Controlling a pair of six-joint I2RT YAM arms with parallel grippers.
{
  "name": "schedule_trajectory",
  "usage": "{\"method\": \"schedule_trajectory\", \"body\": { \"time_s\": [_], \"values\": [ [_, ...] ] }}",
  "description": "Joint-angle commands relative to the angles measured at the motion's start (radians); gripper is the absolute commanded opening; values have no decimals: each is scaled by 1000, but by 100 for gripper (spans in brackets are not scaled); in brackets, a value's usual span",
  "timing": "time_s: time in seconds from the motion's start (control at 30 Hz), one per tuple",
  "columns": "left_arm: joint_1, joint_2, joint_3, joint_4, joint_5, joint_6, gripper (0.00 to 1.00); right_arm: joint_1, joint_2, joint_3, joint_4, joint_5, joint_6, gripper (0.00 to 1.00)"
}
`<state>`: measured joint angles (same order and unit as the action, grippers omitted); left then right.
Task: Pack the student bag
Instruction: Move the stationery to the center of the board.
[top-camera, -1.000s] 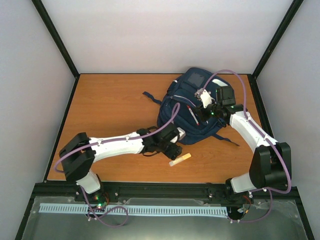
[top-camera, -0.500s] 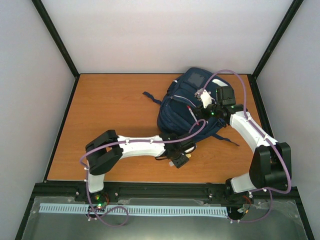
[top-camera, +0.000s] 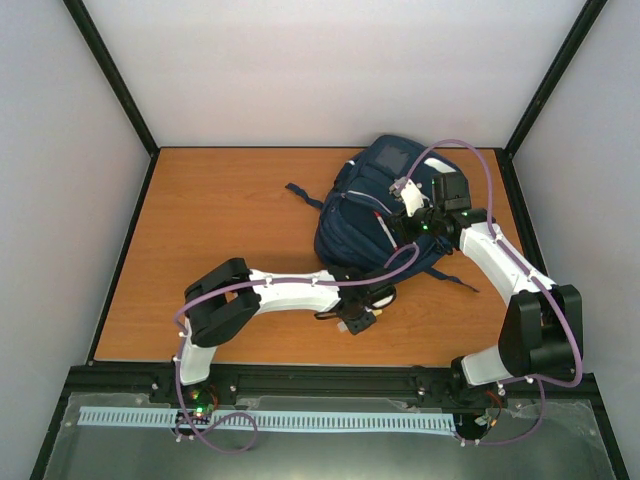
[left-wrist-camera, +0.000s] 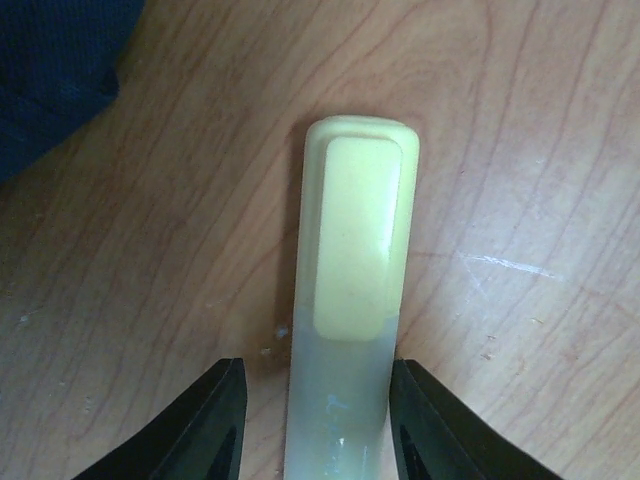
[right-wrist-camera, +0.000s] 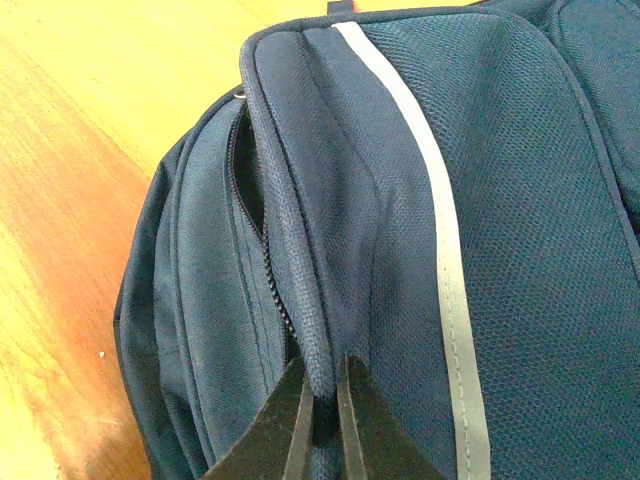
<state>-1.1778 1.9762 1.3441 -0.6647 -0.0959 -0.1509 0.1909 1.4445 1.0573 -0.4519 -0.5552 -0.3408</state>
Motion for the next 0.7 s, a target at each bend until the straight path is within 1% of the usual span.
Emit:
{"method": "schedule_trajectory", "body": {
  "time_s": [0.0, 0.07, 0.13, 0.27, 0.5, 0.67],
  "values": [
    [-9, 23, 39, -32, 19, 19, 41, -5, -34, 3, 5, -48, -7, 3],
    [-9, 24, 37, -42, 16, 19, 38, -4, -33, 4, 6, -49, -6, 3],
    [-8, 18, 26, -55, 7, 13, 37, -4, -33, 5, 6, -48, -7, 3],
    [-8, -21, -20, -70, 13, -7, 32, -5, -31, 4, 6, -49, -8, 3],
    [-8, -147, -180, -117, 22, -93, 29, -5, -33, 5, 6, -48, -6, 3],
    [-7, -251, -300, -141, 29, -165, 30, -5, -31, 5, 6, -50, -6, 3]
  ]
}}
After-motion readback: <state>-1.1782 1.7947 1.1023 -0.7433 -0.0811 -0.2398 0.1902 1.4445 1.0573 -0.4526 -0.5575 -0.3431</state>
